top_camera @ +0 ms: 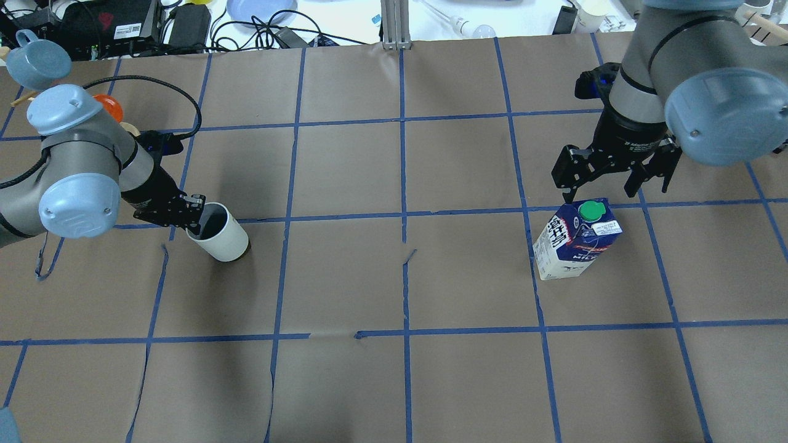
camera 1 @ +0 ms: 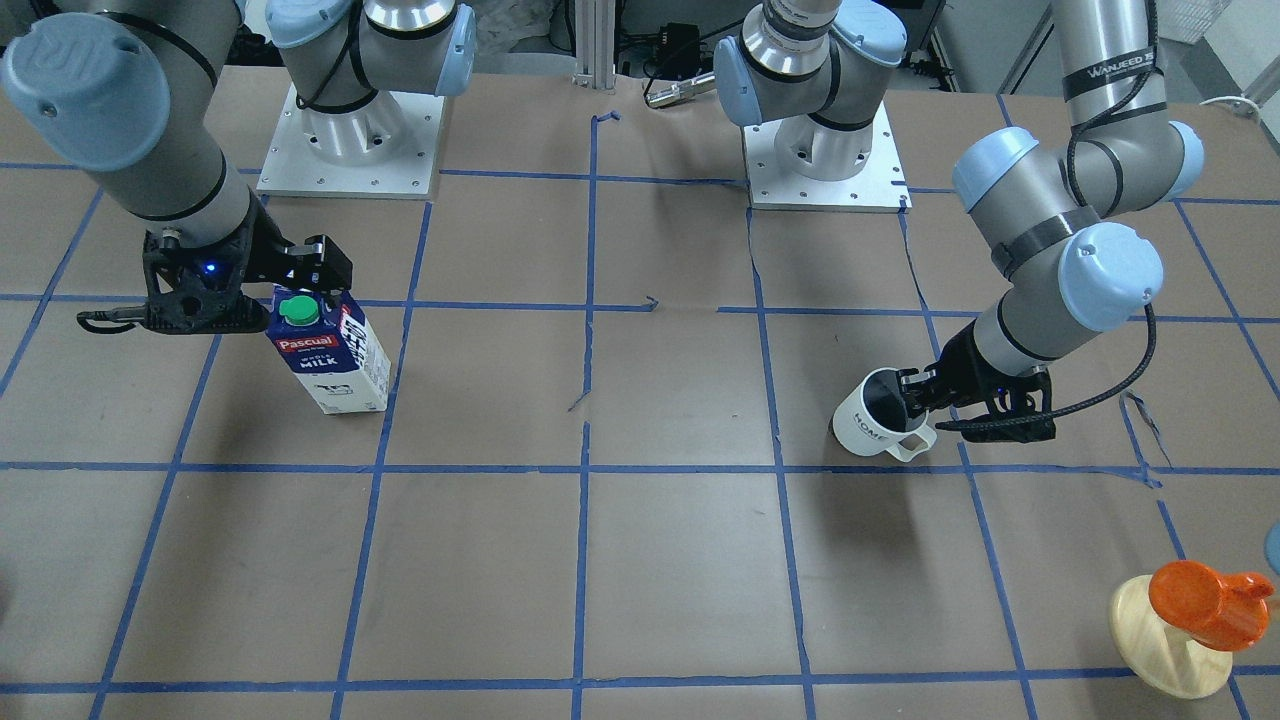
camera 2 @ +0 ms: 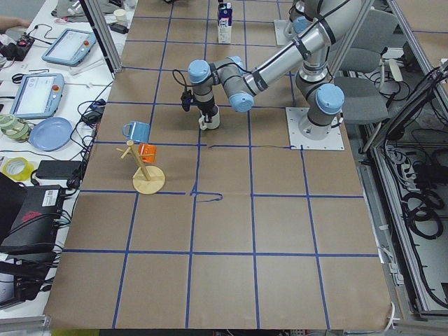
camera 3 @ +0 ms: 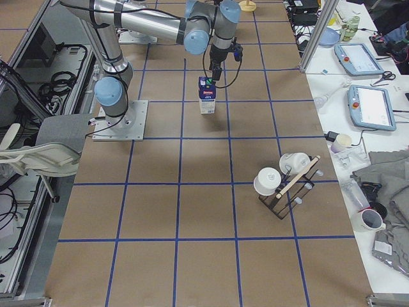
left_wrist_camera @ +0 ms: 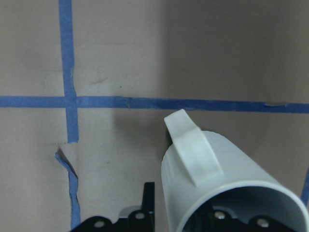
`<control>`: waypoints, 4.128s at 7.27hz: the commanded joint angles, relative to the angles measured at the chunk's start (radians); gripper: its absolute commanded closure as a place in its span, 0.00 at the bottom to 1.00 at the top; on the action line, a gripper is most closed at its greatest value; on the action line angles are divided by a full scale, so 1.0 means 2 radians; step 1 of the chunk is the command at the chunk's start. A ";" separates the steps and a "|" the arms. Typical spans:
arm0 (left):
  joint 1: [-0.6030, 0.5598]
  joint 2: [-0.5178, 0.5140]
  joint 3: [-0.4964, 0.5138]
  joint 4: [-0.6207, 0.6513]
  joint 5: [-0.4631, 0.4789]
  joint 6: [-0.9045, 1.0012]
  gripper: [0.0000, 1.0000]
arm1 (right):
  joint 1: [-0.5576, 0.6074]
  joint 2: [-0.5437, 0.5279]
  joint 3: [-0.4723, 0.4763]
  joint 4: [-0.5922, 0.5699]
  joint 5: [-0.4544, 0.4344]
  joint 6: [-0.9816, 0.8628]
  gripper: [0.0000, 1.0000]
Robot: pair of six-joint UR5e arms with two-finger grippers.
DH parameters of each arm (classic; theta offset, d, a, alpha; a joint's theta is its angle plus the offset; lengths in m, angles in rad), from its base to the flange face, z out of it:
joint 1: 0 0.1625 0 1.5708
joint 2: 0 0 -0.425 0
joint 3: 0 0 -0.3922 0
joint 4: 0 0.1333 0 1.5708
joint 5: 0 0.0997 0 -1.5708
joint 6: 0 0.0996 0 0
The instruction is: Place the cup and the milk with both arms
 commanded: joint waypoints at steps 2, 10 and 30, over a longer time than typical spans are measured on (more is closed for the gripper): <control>-0.042 0.008 0.049 -0.007 -0.008 -0.055 1.00 | 0.001 -0.004 -0.101 0.072 0.003 0.006 0.00; -0.276 -0.136 0.216 0.001 -0.012 -0.347 1.00 | 0.032 -0.017 -0.101 0.055 0.019 0.092 0.05; -0.127 0.103 0.222 -0.187 0.014 -0.170 0.00 | -0.012 0.003 0.070 -0.038 0.011 -0.003 0.01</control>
